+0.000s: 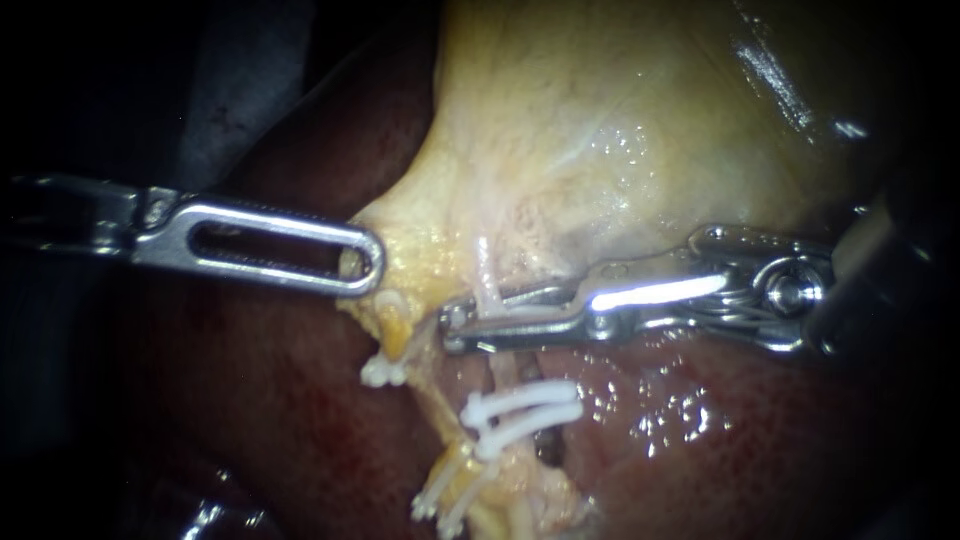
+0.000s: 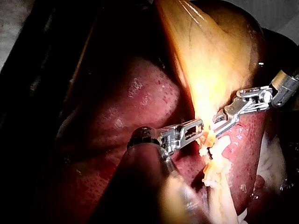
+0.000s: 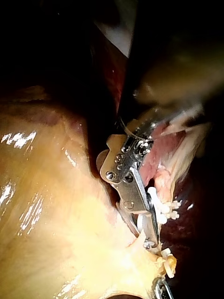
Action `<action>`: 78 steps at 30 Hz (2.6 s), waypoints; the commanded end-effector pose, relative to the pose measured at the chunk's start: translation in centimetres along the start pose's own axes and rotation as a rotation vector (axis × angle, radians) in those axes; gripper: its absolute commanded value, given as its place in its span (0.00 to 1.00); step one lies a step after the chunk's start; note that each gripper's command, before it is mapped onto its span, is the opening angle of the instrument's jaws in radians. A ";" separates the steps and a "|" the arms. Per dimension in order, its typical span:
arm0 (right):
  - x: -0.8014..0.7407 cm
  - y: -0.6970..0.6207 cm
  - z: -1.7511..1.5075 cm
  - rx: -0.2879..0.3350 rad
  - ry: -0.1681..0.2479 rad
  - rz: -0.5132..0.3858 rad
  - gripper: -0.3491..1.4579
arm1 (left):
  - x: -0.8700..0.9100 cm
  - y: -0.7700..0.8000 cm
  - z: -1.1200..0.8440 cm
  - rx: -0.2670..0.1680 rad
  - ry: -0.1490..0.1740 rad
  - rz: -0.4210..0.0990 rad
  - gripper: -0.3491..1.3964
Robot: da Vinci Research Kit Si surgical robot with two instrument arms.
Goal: Going back third clip right tube
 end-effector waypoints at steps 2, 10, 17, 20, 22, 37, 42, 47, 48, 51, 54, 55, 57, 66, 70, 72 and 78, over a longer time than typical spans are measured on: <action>0.00 0.00 0.00 0.000 0.000 0.000 0.00 | 0.00 0.00 0.00 -0.001 0.000 0.000 0.00; 0.00 -0.01 0.01 0.001 0.000 0.000 0.00 | 0.00 0.00 0.00 -0.001 0.000 0.000 0.00; -0.02 -0.02 0.01 0.001 -0.001 -0.001 0.05 | 0.00 0.00 0.00 -0.001 0.000 0.000 0.00; -0.03 -0.03 0.02 0.002 -0.002 0.004 0.15 | 0.00 0.00 0.00 -0.001 0.000 0.000 0.00; -0.03 -0.04 0.03 0.001 -0.002 -0.014 0.24 | 0.00 0.00 0.00 -0.001 0.000 0.000 0.00; 0.01 -0.01 0.09 -0.008 -0.008 -0.290 0.48 | 0.01 0.00 0.01 -0.001 -0.001 0.000 0.00; 0.01 0.02 0.07 -0.010 -0.009 -0.343 0.50 | 0.01 0.00 0.01 -0.001 -0.001 0.000 0.00; 0.02 0.04 0.04 -0.010 -0.011 -0.379 0.51 | 0.01 0.00 0.01 -0.001 -0.001 0.000 0.00; 0.02 0.04 0.04 -0.013 -0.009 -0.384 0.51 | 0.01 0.00 0.01 -0.001 -0.001 0.000 0.00; 0.02 0.04 0.04 -0.014 -0.009 -0.390 0.52 | 0.01 0.00 0.01 -0.001 -0.001 0.000 0.00; 0.02 0.04 0.03 -0.013 -0.010 -0.402 0.52 | 0.01 0.00 0.00 -0.001 -0.001 0.000 0.00; 0.02 0.04 0.03 -0.013 -0.010 -0.402 0.52 | 0.01 0.00 0.00 -0.001 -0.001 0.000 0.00; 0.01 0.03 0.01 -0.017 -0.008 -0.402 0.52 | 0.01 0.00 0.00 -0.001 -0.001 0.000 0.00; 0.00 0.01 0.11 -0.019 -0.007 -0.403 0.52 | 0.01 0.00 0.01 -0.001 -0.001 0.000 0.00; 0.02 -0.02 0.17 -0.021 -0.006 -0.402 0.52 | 0.01 0.00 0.01 -0.001 -0.001 0.000 0.00; 0.02 -0.02 0.14 -0.020 -0.006 -0.402 0.52 | 0.01 0.00 0.01 -0.001 -0.001 0.000 0.00; 0.02 0.00 0.09 -0.022 -0.005 -0.402 0.52 | 0.01 0.00 0.01 -0.001 -0.001 0.000 0.00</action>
